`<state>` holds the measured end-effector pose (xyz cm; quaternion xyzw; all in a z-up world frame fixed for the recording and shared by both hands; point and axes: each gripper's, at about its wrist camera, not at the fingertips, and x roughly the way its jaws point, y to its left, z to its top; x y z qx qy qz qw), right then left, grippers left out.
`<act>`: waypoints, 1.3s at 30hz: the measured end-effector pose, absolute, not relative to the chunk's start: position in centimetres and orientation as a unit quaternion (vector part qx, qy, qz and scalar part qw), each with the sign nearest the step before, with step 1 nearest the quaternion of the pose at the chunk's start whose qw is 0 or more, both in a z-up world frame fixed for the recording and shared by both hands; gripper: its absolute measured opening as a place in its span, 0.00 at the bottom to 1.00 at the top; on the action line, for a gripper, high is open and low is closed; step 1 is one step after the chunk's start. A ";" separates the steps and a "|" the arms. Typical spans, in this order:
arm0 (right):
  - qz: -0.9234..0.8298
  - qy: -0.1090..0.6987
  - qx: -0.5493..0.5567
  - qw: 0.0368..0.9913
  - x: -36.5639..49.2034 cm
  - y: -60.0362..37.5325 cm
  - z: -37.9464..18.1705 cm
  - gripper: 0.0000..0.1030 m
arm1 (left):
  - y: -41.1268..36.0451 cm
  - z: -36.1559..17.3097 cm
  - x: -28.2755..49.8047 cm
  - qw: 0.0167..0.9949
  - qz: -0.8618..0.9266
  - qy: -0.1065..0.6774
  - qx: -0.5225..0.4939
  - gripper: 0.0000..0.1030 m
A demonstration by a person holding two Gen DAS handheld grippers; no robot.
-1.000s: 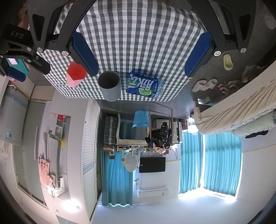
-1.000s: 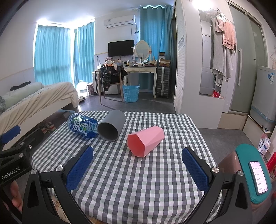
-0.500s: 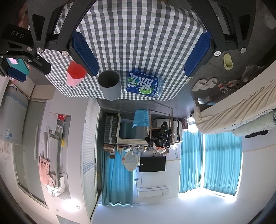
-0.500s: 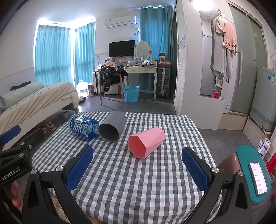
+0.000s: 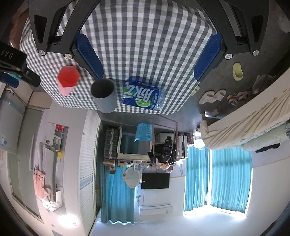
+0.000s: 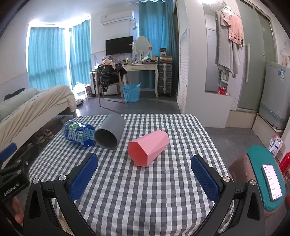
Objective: Flip cup upside down
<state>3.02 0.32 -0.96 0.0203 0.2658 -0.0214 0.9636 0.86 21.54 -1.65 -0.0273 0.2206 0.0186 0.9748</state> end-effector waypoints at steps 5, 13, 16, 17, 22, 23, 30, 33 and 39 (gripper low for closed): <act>-0.044 0.287 0.027 0.957 5.8 0.2 -1.4 1.00 | 22.9 -2.5 3.3 0.971 0.018 0.236 -0.038 1.00; -0.105 0.336 0.035 0.935 13.6 0.2 -3.1 1.00 | 24.9 -3.6 7.3 0.965 0.013 0.255 -0.052 1.00; -0.123 0.364 0.043 0.922 16.3 0.3 -4.6 1.00 | 25.4 -4.3 8.8 0.963 0.009 0.265 -0.058 1.00; -0.125 0.367 0.043 0.921 16.7 0.5 -4.9 1.00 | 25.6 -4.6 9.3 0.961 0.007 0.269 -0.059 1.00; -0.138 0.395 0.035 0.908 18.8 1.5 -7.5 1.00 | 25.8 -5.7 10.5 0.958 0.001 0.280 -0.057 1.00; -0.139 0.399 0.037 0.906 19.0 1.4 -7.9 0.98 | 26.0 -5.9 10.6 0.958 0.000 0.280 -0.058 1.00; -0.141 0.407 0.056 0.901 19.3 0.7 -8.8 0.77 | 26.9 -6.5 10.8 0.956 -0.003 0.284 -0.070 1.00; -0.136 0.407 0.057 0.901 18.7 0.6 -8.6 0.74 | 27.1 -6.4 10.6 0.957 -0.005 0.280 -0.072 1.00; -0.112 0.408 0.051 0.905 16.2 1.9 -7.8 0.71 | 27.1 -5.4 9.0 0.960 -0.008 0.269 -0.074 1.00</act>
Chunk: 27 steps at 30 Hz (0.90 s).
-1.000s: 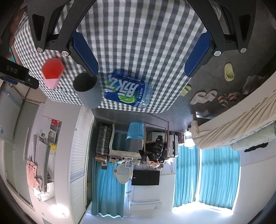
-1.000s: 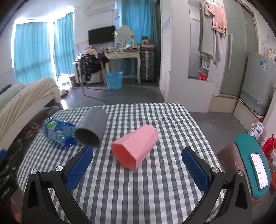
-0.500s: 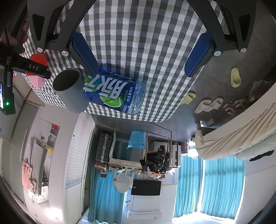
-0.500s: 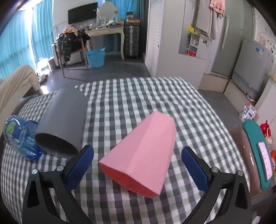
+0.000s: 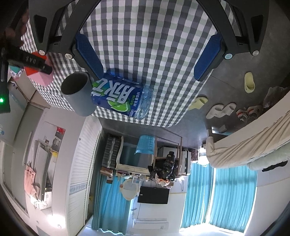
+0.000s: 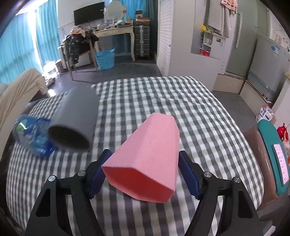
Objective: Flip cup upside down
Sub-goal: 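Move the right tool to the pink hexagonal cup and close on it, then lift the pink cup with the right tool toward the left tool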
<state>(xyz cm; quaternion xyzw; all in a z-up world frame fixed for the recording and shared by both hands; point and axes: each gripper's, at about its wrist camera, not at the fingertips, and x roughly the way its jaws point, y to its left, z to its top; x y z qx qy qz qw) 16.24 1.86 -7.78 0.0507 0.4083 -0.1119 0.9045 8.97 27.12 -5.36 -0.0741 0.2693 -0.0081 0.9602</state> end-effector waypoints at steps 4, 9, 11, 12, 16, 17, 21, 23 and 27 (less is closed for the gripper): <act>-0.089 0.406 0.038 0.909 13.7 3.3 -7.1 0.70 | 26.7 -4.3 7.4 0.963 -0.013 0.258 -0.077 1.00; -0.065 0.400 0.015 0.914 10.2 4.8 -6.5 0.69 | 26.4 -3.2 5.2 0.967 -0.019 0.244 -0.073 1.00; -0.058 0.400 0.010 0.915 9.1 5.1 -6.4 0.68 | 26.0 -2.9 4.4 0.967 -0.020 0.242 -0.072 1.00; -0.053 0.402 0.007 0.914 8.3 5.3 -6.5 0.68 | 26.0 -2.7 4.0 0.967 -0.022 0.241 -0.073 1.00; -0.036 0.404 0.001 0.914 5.8 5.7 -6.8 0.68 | 25.5 -2.1 2.6 0.969 -0.023 0.235 -0.069 1.00; -0.032 0.404 0.000 0.914 5.3 5.8 -7.0 0.68 | 25.2 -2.0 2.4 0.969 -0.023 0.235 -0.068 1.00; -0.019 0.412 -0.001 0.911 3.8 5.6 -7.7 0.68 | 24.2 -1.5 1.7 0.970 -0.025 0.232 -0.060 1.00; -0.014 0.416 0.001 0.909 3.4 5.4 -7.9 0.68 | 23.7 -1.3 1.5 0.971 -0.024 0.233 -0.054 1.00; 0.008 0.414 0.007 0.910 3.0 5.0 -8.0 0.68 | 22.6 -1.0 1.6 0.971 -0.023 0.236 -0.040 1.00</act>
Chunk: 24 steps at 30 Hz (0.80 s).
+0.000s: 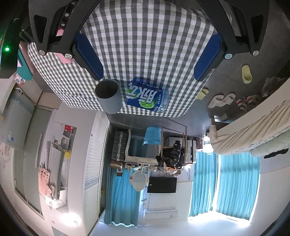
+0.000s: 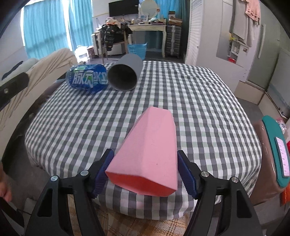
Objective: Flip cup upside down
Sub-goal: 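Lift the pink cup with the right tool toward the left tool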
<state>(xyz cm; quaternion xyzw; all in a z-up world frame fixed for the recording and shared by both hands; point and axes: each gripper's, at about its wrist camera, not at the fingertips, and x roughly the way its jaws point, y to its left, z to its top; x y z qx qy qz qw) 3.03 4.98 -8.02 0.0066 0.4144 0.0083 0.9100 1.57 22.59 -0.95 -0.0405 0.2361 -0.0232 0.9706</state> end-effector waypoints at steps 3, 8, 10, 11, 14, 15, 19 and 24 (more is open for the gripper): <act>0.025 0.413 -0.008 0.910 2.9 5.3 -7.6 0.87 | 22.1 -0.5 1.7 0.971 -0.015 0.236 -0.031 1.00; 0.061 0.396 0.003 0.916 2.0 4.9 -6.4 0.88 | 21.1 0.7 2.3 0.972 -0.003 0.235 -0.018 1.00; 0.070 0.379 0.010 0.923 1.7 4.2 -5.2 0.88 | 20.5 1.4 2.7 0.972 -0.002 0.236 -0.014 1.00; 0.072 0.371 0.011 0.926 1.6 3.9 -4.7 0.88 | 20.1 1.7 3.0 0.971 -0.002 0.237 -0.013 1.00; 0.077 0.347 0.015 0.935 1.6 2.2 -2.8 0.88 | 18.4 2.5 3.7 0.970 -0.010 0.245 -0.003 1.00; 0.083 0.340 0.019 0.937 1.7 1.3 -2.2 0.88 | 17.6 2.7 4.0 0.968 -0.019 0.249 0.005 1.00; 0.070 0.334 0.021 0.940 2.4 -2.4 -0.9 0.88 | 14.9 2.9 4.9 0.962 -0.048 0.269 0.029 1.00; 0.017 0.334 0.022 0.942 3.7 -7.4 -0.2 0.88 | 11.3 1.9 6.5 0.949 -0.070 0.303 0.055 1.00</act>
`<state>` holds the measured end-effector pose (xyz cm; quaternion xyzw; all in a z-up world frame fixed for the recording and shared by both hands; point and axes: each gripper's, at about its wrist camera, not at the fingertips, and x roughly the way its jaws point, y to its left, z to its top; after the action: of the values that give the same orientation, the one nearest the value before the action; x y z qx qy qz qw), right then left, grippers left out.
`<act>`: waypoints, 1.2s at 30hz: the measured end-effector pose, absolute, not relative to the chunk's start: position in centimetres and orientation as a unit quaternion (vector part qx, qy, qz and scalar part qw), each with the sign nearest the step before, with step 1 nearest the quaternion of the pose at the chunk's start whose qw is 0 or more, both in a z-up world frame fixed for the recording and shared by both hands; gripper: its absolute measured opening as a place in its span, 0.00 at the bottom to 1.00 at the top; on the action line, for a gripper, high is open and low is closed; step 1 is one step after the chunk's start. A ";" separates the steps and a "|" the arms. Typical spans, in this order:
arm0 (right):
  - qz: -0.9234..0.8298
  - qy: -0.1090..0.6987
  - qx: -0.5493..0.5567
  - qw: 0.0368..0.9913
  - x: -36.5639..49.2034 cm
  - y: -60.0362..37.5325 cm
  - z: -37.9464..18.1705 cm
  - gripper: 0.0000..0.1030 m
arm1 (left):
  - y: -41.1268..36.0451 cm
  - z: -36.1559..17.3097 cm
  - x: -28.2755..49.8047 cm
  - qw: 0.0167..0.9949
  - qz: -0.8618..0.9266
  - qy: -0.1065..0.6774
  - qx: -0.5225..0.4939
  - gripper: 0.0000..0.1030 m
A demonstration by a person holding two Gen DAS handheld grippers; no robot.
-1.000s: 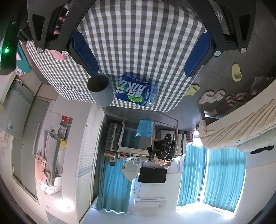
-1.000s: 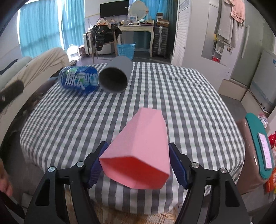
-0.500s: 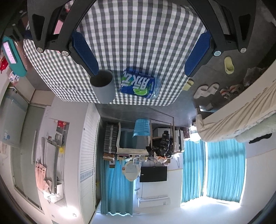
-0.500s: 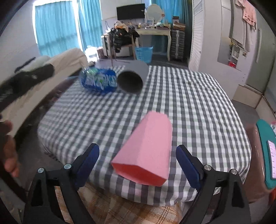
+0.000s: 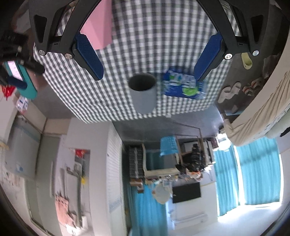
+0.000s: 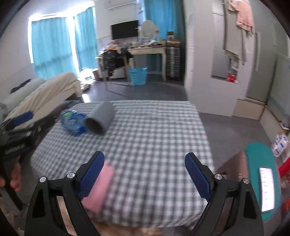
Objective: Flip cup upside down
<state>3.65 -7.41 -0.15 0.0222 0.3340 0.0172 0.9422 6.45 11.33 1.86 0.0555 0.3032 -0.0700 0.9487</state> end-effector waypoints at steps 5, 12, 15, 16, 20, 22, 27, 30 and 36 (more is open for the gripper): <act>-0.003 0.346 0.031 0.938 4.6 -9.6 -1.0 0.88 | 8.8 0.3 7.2 0.928 -0.105 0.351 0.062 1.00; 0.005 0.362 0.040 0.931 5.4 -10.1 -2.7 0.88 | 6.0 -3.3 7.8 0.877 -0.157 0.445 0.086 0.99; 0.010 0.364 0.040 0.930 5.4 -10.0 -3.1 0.88 | 5.7 -4.6 7.9 0.864 -0.166 0.467 0.085 0.98; 0.010 0.364 0.040 0.930 5.4 -9.9 -3.2 0.88 | 5.7 -5.0 8.2 0.859 -0.166 0.476 0.085 0.98; 0.008 0.367 0.045 0.929 5.4 -10.1 -3.6 0.88 | 5.3 -6.2 8.9 0.840 -0.181 0.504 0.085 0.98; 0.006 0.369 0.047 0.928 5.4 -10.2 -3.8 0.88 | 5.0 -6.8 9.1 0.833 -0.183 0.514 0.090 0.98; -0.024 0.356 0.037 0.933 5.2 -10.5 -3.8 0.88 | 4.1 -8.0 9.0 0.819 -0.191 0.530 0.109 0.95; -0.031 0.349 0.035 0.936 5.2 -10.7 -3.6 0.88 | 3.9 -8.8 8.8 0.802 -0.205 0.550 0.111 0.77; -0.028 0.347 0.036 0.937 5.2 -10.5 -3.6 0.88 | 4.2 -8.1 8.4 0.808 -0.210 0.541 0.104 0.62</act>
<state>5.19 -10.47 -3.62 0.0358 0.3465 -0.0284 0.9369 8.37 4.20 -8.15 0.1044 0.5413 -0.2096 0.8076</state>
